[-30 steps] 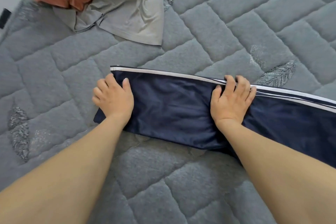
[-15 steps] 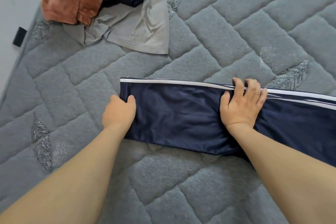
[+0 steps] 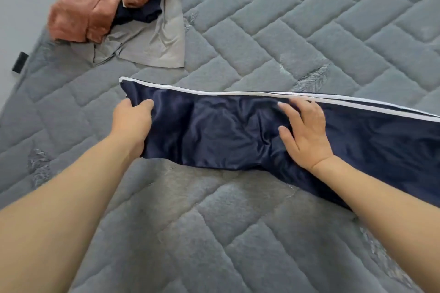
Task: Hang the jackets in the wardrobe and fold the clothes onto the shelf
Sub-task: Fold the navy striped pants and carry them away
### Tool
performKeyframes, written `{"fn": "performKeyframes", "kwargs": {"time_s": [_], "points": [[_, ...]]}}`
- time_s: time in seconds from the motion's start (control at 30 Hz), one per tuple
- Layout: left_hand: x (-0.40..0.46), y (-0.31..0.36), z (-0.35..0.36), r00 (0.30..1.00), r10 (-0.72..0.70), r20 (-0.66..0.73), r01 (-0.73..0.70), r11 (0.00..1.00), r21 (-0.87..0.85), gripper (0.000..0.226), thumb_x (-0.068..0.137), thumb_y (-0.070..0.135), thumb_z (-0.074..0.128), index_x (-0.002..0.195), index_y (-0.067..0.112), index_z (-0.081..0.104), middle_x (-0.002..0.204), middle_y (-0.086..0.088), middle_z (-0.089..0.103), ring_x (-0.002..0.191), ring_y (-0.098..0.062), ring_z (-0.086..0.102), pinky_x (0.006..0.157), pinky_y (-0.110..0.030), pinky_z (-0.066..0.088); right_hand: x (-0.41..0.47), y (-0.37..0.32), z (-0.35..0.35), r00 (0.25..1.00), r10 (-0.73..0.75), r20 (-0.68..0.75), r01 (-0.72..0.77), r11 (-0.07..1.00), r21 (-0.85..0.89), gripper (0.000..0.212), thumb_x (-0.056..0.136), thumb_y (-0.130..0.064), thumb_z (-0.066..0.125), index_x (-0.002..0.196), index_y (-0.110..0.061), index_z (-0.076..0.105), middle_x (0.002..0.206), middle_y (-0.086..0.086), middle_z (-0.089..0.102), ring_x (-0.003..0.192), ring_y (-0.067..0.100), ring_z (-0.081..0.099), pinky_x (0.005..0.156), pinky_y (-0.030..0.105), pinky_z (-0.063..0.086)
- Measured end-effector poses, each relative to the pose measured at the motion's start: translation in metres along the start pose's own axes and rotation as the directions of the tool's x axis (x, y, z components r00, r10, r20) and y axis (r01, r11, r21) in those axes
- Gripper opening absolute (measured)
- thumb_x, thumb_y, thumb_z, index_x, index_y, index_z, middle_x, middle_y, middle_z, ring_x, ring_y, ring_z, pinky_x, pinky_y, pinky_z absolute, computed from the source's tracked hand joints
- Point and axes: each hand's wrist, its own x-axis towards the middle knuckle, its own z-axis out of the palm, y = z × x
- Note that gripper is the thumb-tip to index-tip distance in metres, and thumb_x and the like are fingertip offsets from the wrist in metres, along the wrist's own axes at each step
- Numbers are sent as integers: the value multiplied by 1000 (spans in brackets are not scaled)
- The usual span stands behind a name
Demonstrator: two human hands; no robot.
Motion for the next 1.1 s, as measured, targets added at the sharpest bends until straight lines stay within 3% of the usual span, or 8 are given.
{"fn": "performKeyframes", "kwargs": {"time_s": [0.2, 0.47, 0.6, 0.73, 0.8, 0.87, 0.97, 1.1], "points": [[-83, 47, 70, 985, 145, 93, -150, 988, 45, 4, 87, 28, 53, 89, 24, 55, 111, -8, 63, 97, -31, 63, 88, -51, 52, -45, 112, -55, 747, 377, 548, -192, 911, -365, 64, 99, -54, 23, 157, -31, 9, 165, 0, 5, 151, 20, 4, 121, 47, 5], [-215, 90, 225, 903, 230, 362, -233, 972, -36, 24, 88, 27, 56, 104, 10, 59, 106, -16, 67, 100, -37, 65, 88, -55, 55, -131, 204, -144, 625, 556, 549, -249, 808, -535, 69, 98, -57, 26, 156, -34, -5, 164, -3, -12, 151, 22, -8, 119, 52, -4], [-273, 103, 304, 839, 254, 481, -289, 957, -3, 25, 86, 28, 55, 99, 7, 55, 87, -8, 60, 77, -24, 57, 67, -40, 50, -184, 273, -205, 552, 742, 380, -509, 661, -552, 76, 97, -53, 33, 156, -29, -7, 164, -4, -12, 151, 23, -4, 119, 55, 0], [-339, 99, 386, 769, 264, 582, -324, 946, -2, 5, 90, 20, 52, 86, 17, 51, 79, -2, 55, 70, -18, 51, 64, -33, 43, -218, 305, -241, 475, 854, 213, -813, 519, -264, 82, 93, -46, 52, 156, -30, 1, 163, 1, -4, 149, 28, 3, 117, 53, 11], [-374, 91, 424, 735, 254, 628, -333, 943, 8, 6, 91, 19, 52, 86, 17, 51, 79, -2, 56, 69, -18, 52, 62, -32, 43, -222, 321, -248, 283, 936, 211, -959, 279, 46, 81, 91, -39, 60, 155, -20, 13, 161, 11, 14, 145, 31, 21, 115, 45, 23], [-403, 81, 454, 667, 239, 706, -360, 933, 24, 8, 91, 24, 54, 91, 16, 52, 81, -2, 58, 71, -19, 55, 63, -33, 46, -219, 336, -252, 110, 926, 362, -962, 7, 275, 62, 93, -32, 60, 145, -6, 38, 144, 19, 45, 124, 32, 50, 96, 33, 43], [-424, 63, 482, 488, 104, 867, -303, 951, 57, 27, 90, 38, 59, 111, 22, 52, 86, 2, 65, 67, -13, 64, 56, -27, 52, -215, 343, -257, 100, 853, 512, -849, -195, 491, 47, 101, -42, 47, 124, -3, 60, 117, 12, 66, 90, 26, 65, 65, 22, 50], [-376, 39, 465, 680, 129, 722, -390, 897, 208, 36, 91, 33, 53, 125, 24, 51, 98, 7, 62, 79, -14, 61, 64, -29, 46, -209, 336, -258, 170, 711, 682, -792, -312, 524, 71, 92, -72, 33, 135, -20, 56, 135, 11, 60, 117, 24, 62, 92, 38, 53]]}}
